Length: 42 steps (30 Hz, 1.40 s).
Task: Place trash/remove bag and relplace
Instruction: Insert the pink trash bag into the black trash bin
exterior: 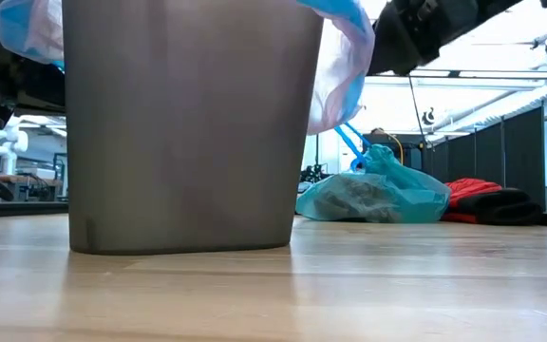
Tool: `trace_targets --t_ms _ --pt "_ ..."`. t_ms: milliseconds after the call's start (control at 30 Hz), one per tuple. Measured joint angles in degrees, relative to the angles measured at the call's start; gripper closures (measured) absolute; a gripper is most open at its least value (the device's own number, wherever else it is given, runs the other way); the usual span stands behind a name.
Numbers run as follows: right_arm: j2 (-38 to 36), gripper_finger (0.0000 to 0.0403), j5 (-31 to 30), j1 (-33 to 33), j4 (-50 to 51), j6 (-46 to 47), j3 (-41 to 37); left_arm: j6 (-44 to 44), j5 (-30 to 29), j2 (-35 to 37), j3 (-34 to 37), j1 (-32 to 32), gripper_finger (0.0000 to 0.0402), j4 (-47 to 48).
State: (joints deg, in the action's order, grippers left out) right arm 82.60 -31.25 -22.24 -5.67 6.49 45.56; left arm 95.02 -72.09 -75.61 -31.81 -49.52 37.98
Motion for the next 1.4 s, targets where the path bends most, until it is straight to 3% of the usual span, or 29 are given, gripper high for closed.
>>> trace_targets --t_ms 133,267,400,600,800,1033,1400 --pt "-3.98 0.0403 -4.81 0.59 1.95 -3.62 0.00 0.54 0.02 0.00 0.00 0.00 0.0401 -0.39" --pt "-6.14 0.0403 -4.12 3.27 2.44 -6.18 0.00 -1.37 0.25 0.00 -0.06 0.41 0.0398 -1.73" --pt "-6.33 0.0403 5.13 6.94 2.41 -7.29 -0.15 -12.19 1.30 -0.02 -2.42 0.38 0.0399 -1.66" --pt "-6.09 0.0403 13.91 11.04 -18.79 -10.42 -9.42 -26.65 1.27 -0.02 -7.72 2.05 0.0401 -1.71" --pt "-6.09 0.0403 15.11 12.98 -35.75 -10.63 -16.91 -26.38 3.57 -0.02 -7.17 4.93 0.0401 -1.46" --pt "-6.03 0.0403 17.99 13.06 -40.03 -10.81 -16.94 -23.29 4.85 -0.02 -5.71 7.27 0.0401 -1.92" --pt "2.87 0.0403 21.23 12.67 -50.04 -8.92 -16.92 -23.38 5.00 -2.92 -4.11 9.51 0.0401 -6.15"
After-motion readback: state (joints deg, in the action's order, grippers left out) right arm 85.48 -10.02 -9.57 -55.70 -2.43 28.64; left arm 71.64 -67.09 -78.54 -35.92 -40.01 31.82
